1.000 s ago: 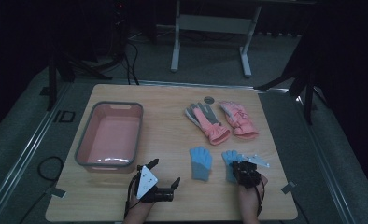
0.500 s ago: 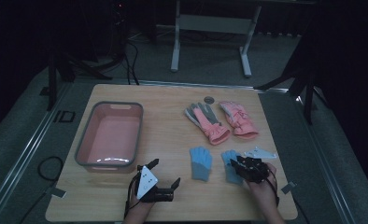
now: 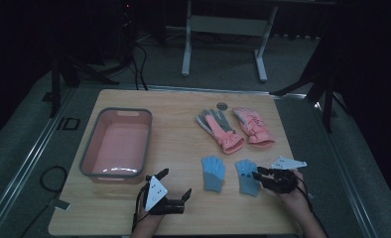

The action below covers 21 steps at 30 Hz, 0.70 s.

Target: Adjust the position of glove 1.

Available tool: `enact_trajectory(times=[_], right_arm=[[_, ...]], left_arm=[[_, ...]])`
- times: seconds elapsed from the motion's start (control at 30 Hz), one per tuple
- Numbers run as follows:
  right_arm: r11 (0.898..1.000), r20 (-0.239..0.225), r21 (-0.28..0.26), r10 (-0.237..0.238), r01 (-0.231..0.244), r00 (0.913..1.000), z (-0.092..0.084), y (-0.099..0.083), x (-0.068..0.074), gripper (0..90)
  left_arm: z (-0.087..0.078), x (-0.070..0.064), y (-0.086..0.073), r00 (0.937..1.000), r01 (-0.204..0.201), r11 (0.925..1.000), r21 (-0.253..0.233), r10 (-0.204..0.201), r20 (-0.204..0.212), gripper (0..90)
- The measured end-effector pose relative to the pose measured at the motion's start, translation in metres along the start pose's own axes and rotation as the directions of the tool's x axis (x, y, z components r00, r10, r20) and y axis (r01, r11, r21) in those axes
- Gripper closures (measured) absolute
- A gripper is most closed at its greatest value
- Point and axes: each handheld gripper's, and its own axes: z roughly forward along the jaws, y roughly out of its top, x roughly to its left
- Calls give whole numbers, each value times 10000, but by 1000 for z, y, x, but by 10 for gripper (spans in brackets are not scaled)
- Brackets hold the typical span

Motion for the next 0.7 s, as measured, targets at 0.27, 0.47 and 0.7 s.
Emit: enact_trajectory(times=[0.27, 0.47, 0.7], right_arm=[[9984, 400, 471, -325, 306, 9987, 25, -11, 12, 717], [9984, 1072, 456, -369, 322, 9935, 25, -10, 22, 860], [9996, 1549, -202, 216, -187, 9877, 8, 21, 37, 864]], left_arm=[[0, 0, 0, 10000, -25, 10000, -1, 25, 44, 3], [0, 0, 0, 10000, 20, 10000, 1, -20, 27, 3], [0, 0, 0, 10000, 24, 10000, -38, -24, -8, 3]])
